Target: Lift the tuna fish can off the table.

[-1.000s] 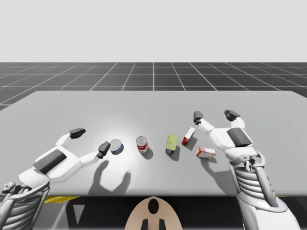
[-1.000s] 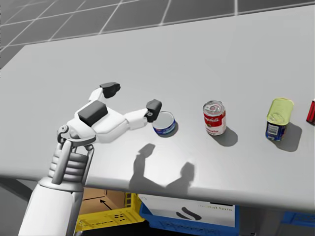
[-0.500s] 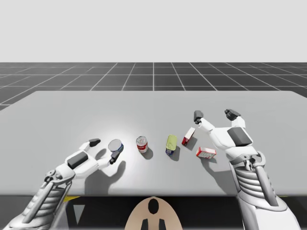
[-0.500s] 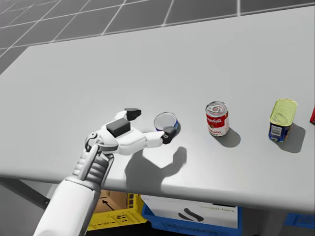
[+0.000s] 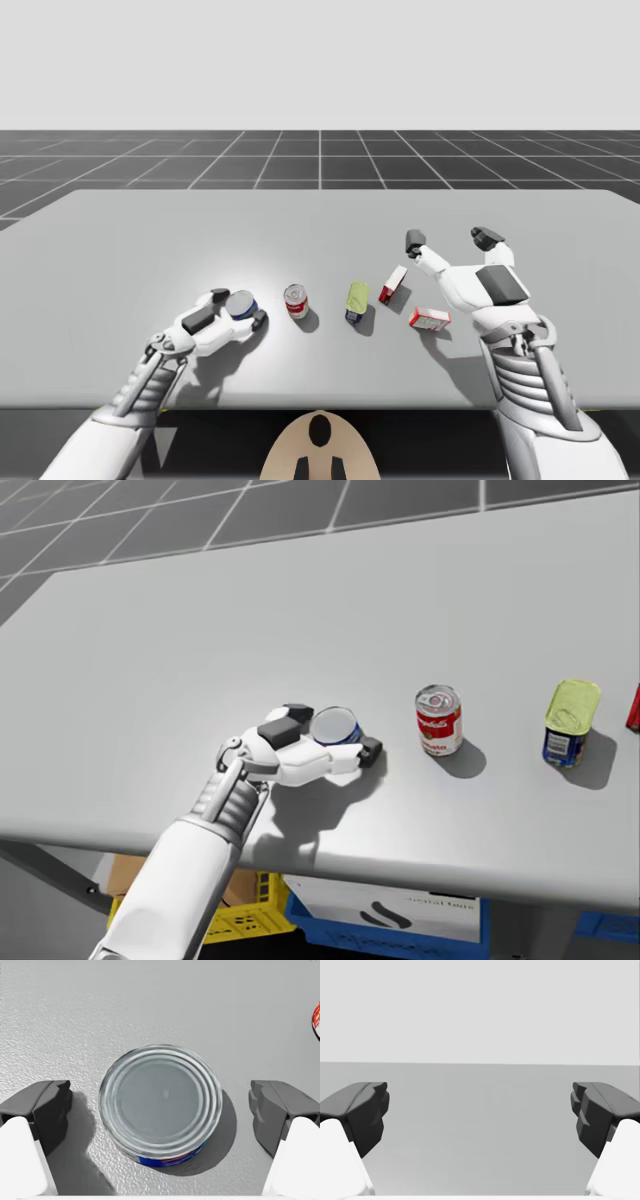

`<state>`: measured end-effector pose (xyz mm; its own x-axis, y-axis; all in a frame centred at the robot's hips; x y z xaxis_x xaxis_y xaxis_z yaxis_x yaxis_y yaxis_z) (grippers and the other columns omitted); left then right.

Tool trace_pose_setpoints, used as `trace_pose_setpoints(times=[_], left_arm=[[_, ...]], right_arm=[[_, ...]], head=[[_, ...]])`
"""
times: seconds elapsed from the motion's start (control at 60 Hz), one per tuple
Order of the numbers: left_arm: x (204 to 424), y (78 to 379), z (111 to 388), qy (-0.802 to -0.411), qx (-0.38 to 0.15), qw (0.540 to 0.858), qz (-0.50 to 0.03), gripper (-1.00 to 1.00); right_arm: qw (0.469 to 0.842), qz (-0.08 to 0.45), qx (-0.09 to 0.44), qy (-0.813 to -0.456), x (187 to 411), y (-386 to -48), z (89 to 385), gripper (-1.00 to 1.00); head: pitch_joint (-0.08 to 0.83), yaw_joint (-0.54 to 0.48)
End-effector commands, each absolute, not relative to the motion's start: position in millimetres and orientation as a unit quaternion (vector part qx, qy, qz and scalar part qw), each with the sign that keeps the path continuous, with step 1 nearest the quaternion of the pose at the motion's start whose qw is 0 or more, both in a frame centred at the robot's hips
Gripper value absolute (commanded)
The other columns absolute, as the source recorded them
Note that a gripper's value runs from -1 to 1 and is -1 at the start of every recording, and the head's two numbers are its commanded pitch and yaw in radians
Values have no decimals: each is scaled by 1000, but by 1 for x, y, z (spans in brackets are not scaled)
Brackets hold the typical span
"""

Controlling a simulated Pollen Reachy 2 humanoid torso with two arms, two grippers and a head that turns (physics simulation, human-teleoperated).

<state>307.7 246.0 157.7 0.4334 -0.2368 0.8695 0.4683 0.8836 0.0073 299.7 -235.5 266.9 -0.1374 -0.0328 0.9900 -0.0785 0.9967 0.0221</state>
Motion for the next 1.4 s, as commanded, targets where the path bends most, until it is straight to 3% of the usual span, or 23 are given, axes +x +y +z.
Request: trace_pose_setpoints(times=[0.017,0.05,0.117,0.283,0.583,0.767,1.15,1.4], left_arm=[[307,241,150,-485,-107,841,-216,749],[305,241,149,-487,-99,839,-223,955],[303,240,149,-487,-98,839,-223,1000],[302,240,148,-492,-89,835,-229,1000],[301,240,146,-494,-86,834,-228,1000],[300,240,154,-504,-85,830,-223,1000],[294,247,261,-591,-51,775,-218,1000],[284,249,367,-695,-8,694,-189,1000]], right_arm=[[655,16,38,-755,299,-235,267,-1000],[655,16,38,-755,299,-236,267,-1000],[654,16,38,-755,299,-236,268,-1000],[654,15,38,-755,299,-236,268,-1000],[659,12,38,-751,298,-237,268,-1000],[662,11,44,-748,298,-238,268,-1000],[663,10,50,-747,298,-240,269,-1000],[666,12,58,-743,298,-242,268,-1000]], head=[[693,336],[691,336],[688,336],[626,340],[338,348],[298,349],[276,351],[258,350]])
